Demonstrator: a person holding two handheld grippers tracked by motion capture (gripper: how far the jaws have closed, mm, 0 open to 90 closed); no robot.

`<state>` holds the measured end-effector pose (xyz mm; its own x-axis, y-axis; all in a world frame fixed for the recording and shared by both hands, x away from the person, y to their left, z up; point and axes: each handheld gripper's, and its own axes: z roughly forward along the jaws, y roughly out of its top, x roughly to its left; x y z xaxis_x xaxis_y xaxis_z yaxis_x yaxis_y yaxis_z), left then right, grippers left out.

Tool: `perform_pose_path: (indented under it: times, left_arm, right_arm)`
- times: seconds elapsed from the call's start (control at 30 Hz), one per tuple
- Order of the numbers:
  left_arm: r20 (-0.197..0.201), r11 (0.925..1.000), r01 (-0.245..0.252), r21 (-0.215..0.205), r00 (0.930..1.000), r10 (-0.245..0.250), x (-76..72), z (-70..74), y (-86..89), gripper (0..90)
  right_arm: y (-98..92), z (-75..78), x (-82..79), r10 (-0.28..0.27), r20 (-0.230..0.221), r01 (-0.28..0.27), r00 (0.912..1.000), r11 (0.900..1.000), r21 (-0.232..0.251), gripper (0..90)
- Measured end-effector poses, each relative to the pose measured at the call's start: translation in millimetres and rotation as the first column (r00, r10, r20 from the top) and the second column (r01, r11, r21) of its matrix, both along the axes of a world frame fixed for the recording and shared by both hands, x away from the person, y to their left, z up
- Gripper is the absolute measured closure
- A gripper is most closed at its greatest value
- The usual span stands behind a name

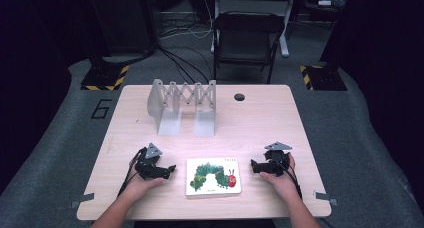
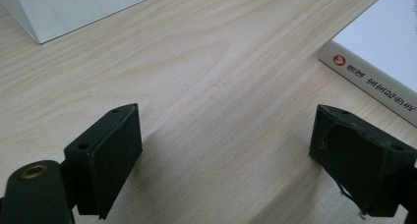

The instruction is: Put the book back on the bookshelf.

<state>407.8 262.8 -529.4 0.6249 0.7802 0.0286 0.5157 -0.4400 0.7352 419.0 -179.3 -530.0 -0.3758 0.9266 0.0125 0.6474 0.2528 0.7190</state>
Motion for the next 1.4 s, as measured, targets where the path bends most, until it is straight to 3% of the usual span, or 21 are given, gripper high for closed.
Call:
perform_pose_path:
  times: [0.6, 0.67, 0.7, 0.83, 0.9, 0.97, 1.03, 1.07, 1.1, 1.2, 1.23, 1.4]
  left_arm:
    - [-0.012, 0.9997, -0.014, -0.019, 0.9998, 0.014, -3.0, 0.2, 1.2, 12.7]
    - [-0.01, 0.9997, -0.018, -0.013, 0.9998, 0.018, -2.8, 0.5, 1.1, 12.7]
    - [-0.016, 0.9999, -0.014, -0.009, 0.9998, 0.014, -2.0, 1.5, 2.0, 13.9]
    - [-0.013, 0.9997, -0.019, -0.013, 0.9998, 0.018, -2.0, 1.4, 2.0, 14.5]
    - [-0.03, 0.9989, -0.035, -0.031, 0.999, 0.034, -2.9, 2.9, 2.8, 16.5]
    - [-0.051, 0.9987, -0.046, -0.02, 0.9977, 0.045, -4.1, 5.5, 3.8, 18.0]
    - [-0.065, 0.9982, -0.056, -0.02, 0.9964, 0.055, -5.9, 7.8, 5.0, 23.9]
    - [-0.065, 0.9982, -0.056, -0.02, 0.9964, 0.055, -5.9, 7.8, 5.0, 25.7]
    - [-0.099, 0.996, -0.075, -0.048, 0.9926, 0.07, -9.2, 10.1, 6.4, 26.3]
    - [-0.128, 0.9954, -0.075, -0.061, 0.9895, 0.066, -12.6, 15.0, 7.9, 29.0]
    - [-0.139, 0.9934, -0.079, -0.083, 0.9881, 0.067, -16.2, 20.9, 6.5, 33.2]
    - [-0.157, 0.9947, -0.057, -0.086, 0.9866, 0.043, -24.2, 26.6, 1.7, 34.6]
  right_arm:
    - [1.2, 0.6, -0.4, -0.01, 0.023, 0.01, 0.9997, 1.0, -0.001, 6.4]
    - [0.8, 1.4, -0.6, -0.009, 0.022, 0.009, 0.9997, 1.0, 0.0, 9.5]
    - [-0.6, 3.3, -0.7, -0.011, 0.019, 0.011, 0.9998, 1.0, 0.001, 15.8]
    - [-1.2, 6.7, -1.3, -0.032, -0.003, 0.032, 0.9995, 0.999, 0.005, 20.9]
    - [0.0, 10.6, -2.1, -0.037, -0.037, 0.037, 0.9986, 0.999, -0.002, 25.4]
    - [2.7, 13.0, -3.9, -0.034, -0.054, 0.034, 0.9979, 0.999, -0.015, 27.8]
    - [5.8, 15.2, -5.9, -0.026, -0.054, 0.024, 0.9982, 0.999, -0.035, 30.8]
    - [5.8, 15.2, -5.9, -0.026, -0.054, 0.024, 0.9982, 0.999, -0.035, 30.8]
    - [7.5, 18.7, -8.3, -0.006, -0.071, 0.003, 0.9975, 1.0, -0.03, 35.2]
    - [9.8, 23.0, -11.5, 0.002, -0.084, -0.002, 0.9964, 1.0, -0.004, 39.1]
    - [11.4, 29.1, -15.0, 0.015, -0.071, -0.016, 0.9974, 1.0, -0.012, 41.5]
    - [15.9, 41.2, -23.0, 0.054, -0.049, -0.053, 0.9974, 0.998, 0.014, 44.3]
